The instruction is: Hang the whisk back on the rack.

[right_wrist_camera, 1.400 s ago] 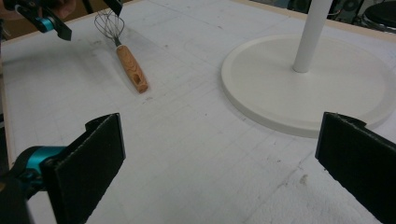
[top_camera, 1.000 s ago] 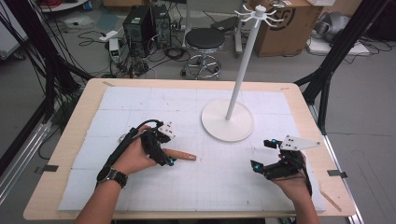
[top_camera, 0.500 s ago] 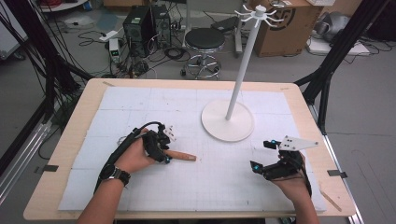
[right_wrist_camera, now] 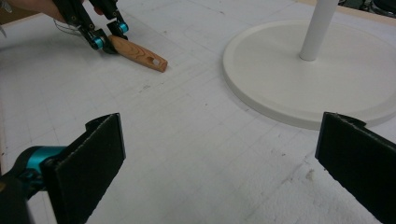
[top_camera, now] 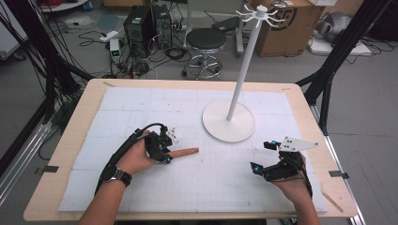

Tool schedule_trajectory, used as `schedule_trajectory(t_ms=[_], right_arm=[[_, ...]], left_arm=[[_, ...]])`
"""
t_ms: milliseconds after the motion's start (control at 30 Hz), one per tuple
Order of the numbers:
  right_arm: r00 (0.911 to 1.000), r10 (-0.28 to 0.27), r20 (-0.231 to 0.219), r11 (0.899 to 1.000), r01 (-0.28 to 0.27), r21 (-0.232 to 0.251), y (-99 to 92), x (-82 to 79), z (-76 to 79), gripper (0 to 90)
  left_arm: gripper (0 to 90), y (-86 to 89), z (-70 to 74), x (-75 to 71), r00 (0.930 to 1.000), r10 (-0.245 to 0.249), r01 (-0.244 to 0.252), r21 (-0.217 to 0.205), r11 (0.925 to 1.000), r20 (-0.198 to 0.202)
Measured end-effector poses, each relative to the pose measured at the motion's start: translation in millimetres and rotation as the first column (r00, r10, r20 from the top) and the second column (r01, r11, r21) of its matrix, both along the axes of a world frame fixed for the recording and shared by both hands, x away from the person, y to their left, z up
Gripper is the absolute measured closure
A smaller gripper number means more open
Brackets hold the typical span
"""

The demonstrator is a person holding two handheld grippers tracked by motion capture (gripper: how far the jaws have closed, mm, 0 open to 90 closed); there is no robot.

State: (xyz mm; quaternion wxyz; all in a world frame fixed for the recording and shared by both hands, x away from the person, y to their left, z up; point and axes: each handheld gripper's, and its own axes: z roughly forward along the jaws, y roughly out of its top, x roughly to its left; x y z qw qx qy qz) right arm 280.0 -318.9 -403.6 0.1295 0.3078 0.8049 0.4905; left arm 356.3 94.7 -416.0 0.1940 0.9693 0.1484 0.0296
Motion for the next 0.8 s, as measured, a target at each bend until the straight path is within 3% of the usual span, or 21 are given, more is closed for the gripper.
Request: schedule_trajectory(t_ms=[267, 367, 433, 467, 533, 567, 633, 700, 767, 800], right_arm=[[1.0000, -0.005, 0.001, 1.000, 0.005, 0.010, -1.8, -0.7, 0.8, 0.4], [1.0000, -0.007, -0.001, 1.000, 0.007, 0.008, -2.2, -1.2, 0.8, 0.4], [1.0000, -0.007, -0.006, 1.000, 0.007, 0.004, -1.8, -0.9, 0.3, 0.4], [1.0000, -0.008, -0.006, 1.000, 0.008, 0.005, -1.8, -0.9, 0.3, 0.4], [1.0000, -0.006, -0.005, 1.000, 0.006, 0.006, -1.4, -1.6, 0.6, 0.4], [1.0000, -0.006, -0.005, 1.000, 0.006, 0.006, -1.4, -1.6, 0.6, 0.4], [1.0000, -0.005, -0.007, 1.000, 0.005, 0.002, -0.6, -1.3, 0.2, 0.4], [1.0000, -0.006, -0.006, 1.000, 0.006, 0.003, -0.5, -1.2, 0.3, 0.4], [1.0000, -0.004, -0.003, 1.000, 0.004, 0.004, 0.5, -1.3, 0.5, 0.5], [1.0000, -0.003, -0.003, 1.000, 0.003, 0.002, 0.9, -1.3, 0.4, 0.4]], left_arm=[[71.4, 3.8, 3.4, -1.1, 0.9997, 0.025, -0.025, -0.025, 0.9994, -0.002], [71.3, 8.6, 11.7, -2.3, 0.9992, 0.036, -0.034, -0.096, 0.9948, 0.018], [71.3, 12.9, 19.1, -2.8, 0.9986, 0.049, -0.045, -0.162, 0.9857, 0.021], [71.3, 15.8, 23.6, -3.2, 0.9980, 0.059, -0.053, -0.210, 0.9763, 0.023], [71.3, 19.7, 30.2, -3.7, 0.9976, 0.065, -0.057, -0.260, 0.9638, 0.024], [71.3, 21.6, 33.4, -4.5, 0.9970, 0.073, -0.062, -0.294, 0.9538, 0.026], [71.4, 24.6, 41.9, -5.3, 0.9961, 0.081, -0.065, -0.336, 0.9397, 0.034], [71.4, 25.3, 49.1, -5.9, 0.9955, 0.084, -0.063, -0.362, 0.9299, 0.044], [71.4, 25.0, 58.2, -6.7, 0.9954, 0.077, -0.050, -0.377, 0.9247, 0.056], [71.4, 24.2, 62.0, -7.5, 0.9953, 0.076, -0.047, -0.394, 0.9180, 0.059]])
